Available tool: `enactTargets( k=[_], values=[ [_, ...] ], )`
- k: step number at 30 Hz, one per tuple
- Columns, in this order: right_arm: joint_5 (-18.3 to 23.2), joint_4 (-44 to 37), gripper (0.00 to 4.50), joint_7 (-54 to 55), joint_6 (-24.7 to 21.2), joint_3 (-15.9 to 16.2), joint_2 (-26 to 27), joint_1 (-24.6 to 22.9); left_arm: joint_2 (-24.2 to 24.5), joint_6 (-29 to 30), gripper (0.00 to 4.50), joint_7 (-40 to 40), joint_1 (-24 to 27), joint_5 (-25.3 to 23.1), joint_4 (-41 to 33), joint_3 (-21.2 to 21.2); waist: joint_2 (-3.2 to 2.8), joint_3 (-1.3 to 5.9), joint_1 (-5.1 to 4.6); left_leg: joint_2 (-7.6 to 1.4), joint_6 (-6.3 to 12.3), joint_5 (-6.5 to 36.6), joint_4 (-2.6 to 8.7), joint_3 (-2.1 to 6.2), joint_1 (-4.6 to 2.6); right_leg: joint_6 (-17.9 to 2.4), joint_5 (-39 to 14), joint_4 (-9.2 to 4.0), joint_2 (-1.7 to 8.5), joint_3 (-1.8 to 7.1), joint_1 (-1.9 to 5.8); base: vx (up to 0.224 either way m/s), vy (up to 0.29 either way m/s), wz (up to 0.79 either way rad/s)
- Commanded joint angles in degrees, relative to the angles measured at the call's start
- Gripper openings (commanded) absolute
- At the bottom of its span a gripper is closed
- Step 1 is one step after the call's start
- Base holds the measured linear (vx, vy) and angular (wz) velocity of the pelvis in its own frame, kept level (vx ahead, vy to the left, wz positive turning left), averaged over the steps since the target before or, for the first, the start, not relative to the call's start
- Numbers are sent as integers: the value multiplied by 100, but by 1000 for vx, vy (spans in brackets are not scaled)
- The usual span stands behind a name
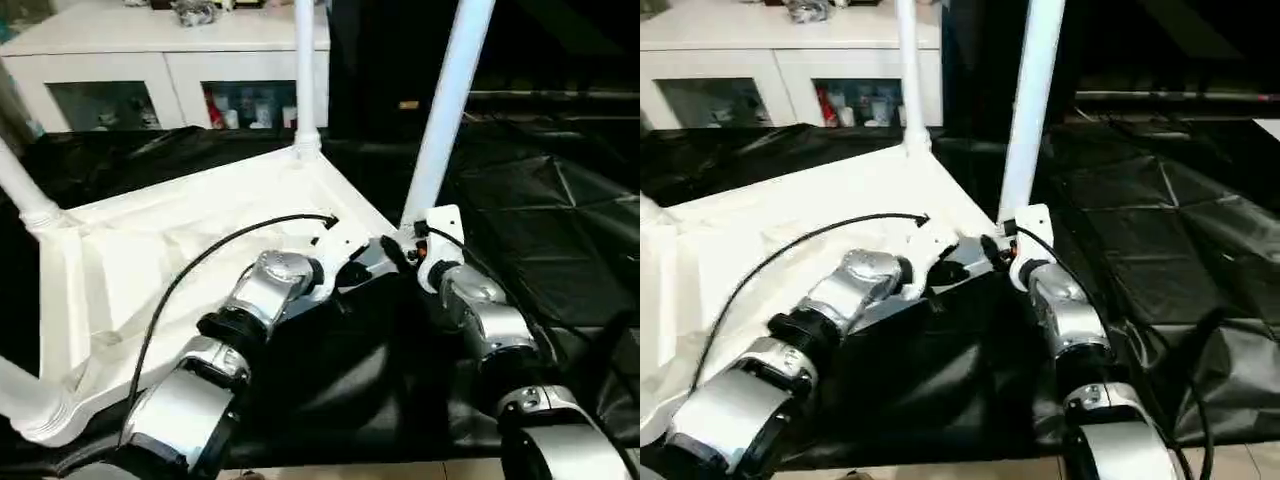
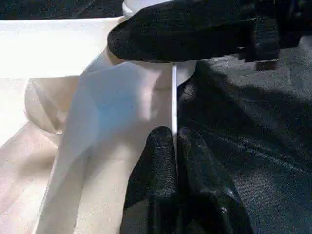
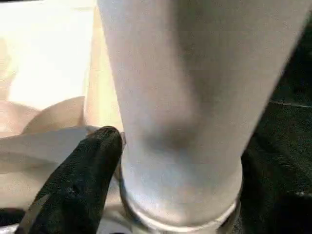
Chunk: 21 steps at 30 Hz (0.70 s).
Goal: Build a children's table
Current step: Rotate leg to tighten
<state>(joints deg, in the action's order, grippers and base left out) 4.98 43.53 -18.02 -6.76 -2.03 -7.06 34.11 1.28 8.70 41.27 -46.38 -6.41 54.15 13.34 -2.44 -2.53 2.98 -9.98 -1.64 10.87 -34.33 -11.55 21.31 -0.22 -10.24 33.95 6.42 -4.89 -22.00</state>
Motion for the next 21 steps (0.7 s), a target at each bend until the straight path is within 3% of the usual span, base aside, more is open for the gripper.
enactTargets(
  k=[1, 2, 3, 5, 8, 9, 13, 15, 17, 21],
  values=[
    [140, -168, 389, -561, 17, 273, 117, -49, 23, -439, 0, 323, 94, 25, -140, 105, 97, 321, -14, -297, 199, 1668, 484, 180, -74, -1133, -1850, -505, 317, 248, 180, 0, 0, 0],
    [151, -278, 389, -743, 22, 317, 13, -87, 99, -587, 0, 506, 137, 31, -179, 140, 136, 323, -19, -295, 218, 1657, 478, 170, -68, -1130, -1888, -508, 315, 249, 182, 0, 0, 0],
    [202, -826, 389, -1567, 25, 495, -457, -335, 408, -927, 0, 1250, 322, 122, -393, 239, 129, 321, 26, -298, 307, 1503, 477, 183, -46, -1060, -1878, -509, 324, 245, 222, 0, 0, 0],
    [281, -1280, 389, -2287, -7, 632, -849, -582, 654, -1030, 0, 1786, 436, 225, -564, 273, 147, 314, 66, -317, 449, 1457, 465, 167, -47, -1021, -1829, -505, 328, 262, 221, 0, 0, 0],
    [285, -1651, 389, -2819, 24, 795, -1210, -802, 859, -1054, 0, 2202, 501, 335, -699, 267, 106, 348, 125, -358, 471, 1205, 453, 151, -55, -1154, -1567, -442, 318, 251, 210, 0, 0, 0],
    [285, -1877, 389, -3104, 46, 901, -1397, -924, 956, -952, 0, 2528, 545, 482, -821, 227, 103, 356, 115, -370, 497, 1009, 446, 146, -35, -1279, -1199, -381, 302, 249, 210, 0, 0, 0],
    [374, -2122, 389, -3493, -114, 994, -1555, -1032, 1090, -844, 0, 2893, 594, 611, -977, 222, 97, 402, 150, -367, 651, 614, 387, 138, -14, -1572, -441, -267, 307, 244, 209, 0, 0, 0],
    [414, -2175, 389, -3609, -178, 1026, -1593, -1052, 1114, -854, 0, 2936, 600, 621, -999, 218, 96, 391, 176, -361, 737, 577, 373, 125, -1, -1613, -348, -260, 295, 241, 195, 0, 0, 0],
    [346, -2095, 373, -3742, -222, 1129, -1596, -1020, 1125, -918, 0, 2940, 588, 610, -956, 171, 127, 382, 201, -365, 719, 699, 379, 121, -12, -1607, -537, -277, 310, 241, 188, 0, 0, 0],
    [272, -2036, 336, -3756, -206, 1177, -1579, -985, 1132, -958, 0, 2925, 589, 568, -936, 156, 125, 365, 193, -361, 554, 856, 399, 125, -13, -1504, -839, -310, 312, 257, 180, 0, 0, 0]
  ],
)
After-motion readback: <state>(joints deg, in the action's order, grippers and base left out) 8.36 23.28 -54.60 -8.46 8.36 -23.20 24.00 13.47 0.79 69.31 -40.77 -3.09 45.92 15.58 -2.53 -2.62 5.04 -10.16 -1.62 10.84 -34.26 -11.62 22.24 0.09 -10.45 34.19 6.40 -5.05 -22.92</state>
